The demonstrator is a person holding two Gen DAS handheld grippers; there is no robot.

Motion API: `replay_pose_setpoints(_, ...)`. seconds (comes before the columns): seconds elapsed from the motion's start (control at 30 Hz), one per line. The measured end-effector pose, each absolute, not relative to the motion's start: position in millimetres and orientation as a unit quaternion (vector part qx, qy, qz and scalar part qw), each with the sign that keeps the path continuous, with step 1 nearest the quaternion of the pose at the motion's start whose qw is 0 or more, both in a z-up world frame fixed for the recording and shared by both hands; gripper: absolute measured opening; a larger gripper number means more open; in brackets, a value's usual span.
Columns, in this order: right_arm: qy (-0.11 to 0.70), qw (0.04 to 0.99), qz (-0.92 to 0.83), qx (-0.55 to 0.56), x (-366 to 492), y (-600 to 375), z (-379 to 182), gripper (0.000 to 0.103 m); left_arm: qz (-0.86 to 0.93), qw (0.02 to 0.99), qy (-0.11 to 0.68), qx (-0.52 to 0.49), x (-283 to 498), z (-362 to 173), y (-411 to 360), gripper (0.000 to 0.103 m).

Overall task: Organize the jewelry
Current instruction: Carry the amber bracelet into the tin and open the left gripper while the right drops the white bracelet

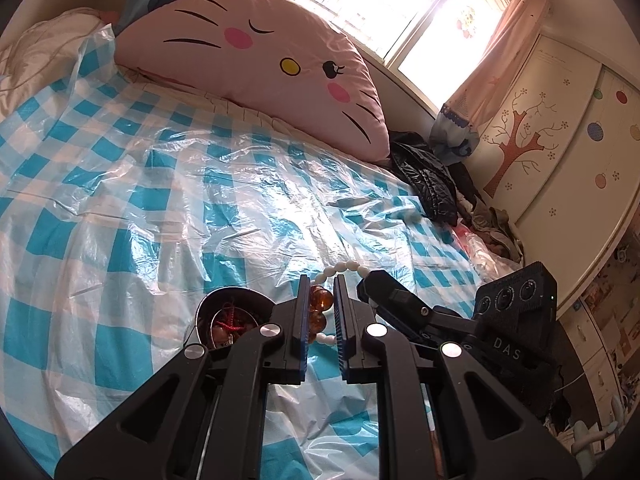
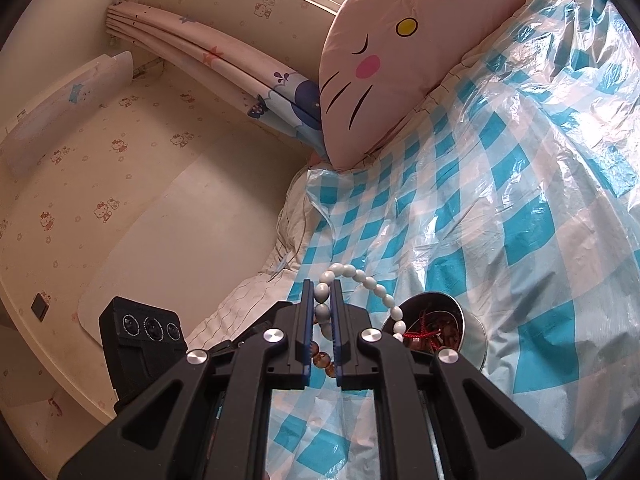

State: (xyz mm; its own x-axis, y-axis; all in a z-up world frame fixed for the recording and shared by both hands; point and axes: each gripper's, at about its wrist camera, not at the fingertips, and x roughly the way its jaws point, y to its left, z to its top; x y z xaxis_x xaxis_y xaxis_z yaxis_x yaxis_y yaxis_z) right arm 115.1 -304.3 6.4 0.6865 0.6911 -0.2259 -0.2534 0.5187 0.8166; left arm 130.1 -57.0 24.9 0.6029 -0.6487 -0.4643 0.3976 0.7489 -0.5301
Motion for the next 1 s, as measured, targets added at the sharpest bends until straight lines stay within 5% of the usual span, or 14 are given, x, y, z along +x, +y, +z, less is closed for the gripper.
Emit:
replay_pose_setpoints(0.77,0.307,0.833,0.239,0.394,121.2,-310.9,-5.3,0.011,-0.281,0.874,0.355,-0.176,132.1,5.1,-54.2,0.011)
replay_pose_setpoints(0.93,0.334,0.848,0.21,0.355,117.2,-308.9,-1.6,0.04,-0.254,0.884,0.368,-0.136,117.1,3.3,-47.3,0.012)
replay_pose_setpoints(1.0,0.38,0.842,0.201,0.327,115.5,-302.3,-9.3,0.047,-0.238,0.884,0.377,-0.143,112.7,0.5,-37.6,0.02)
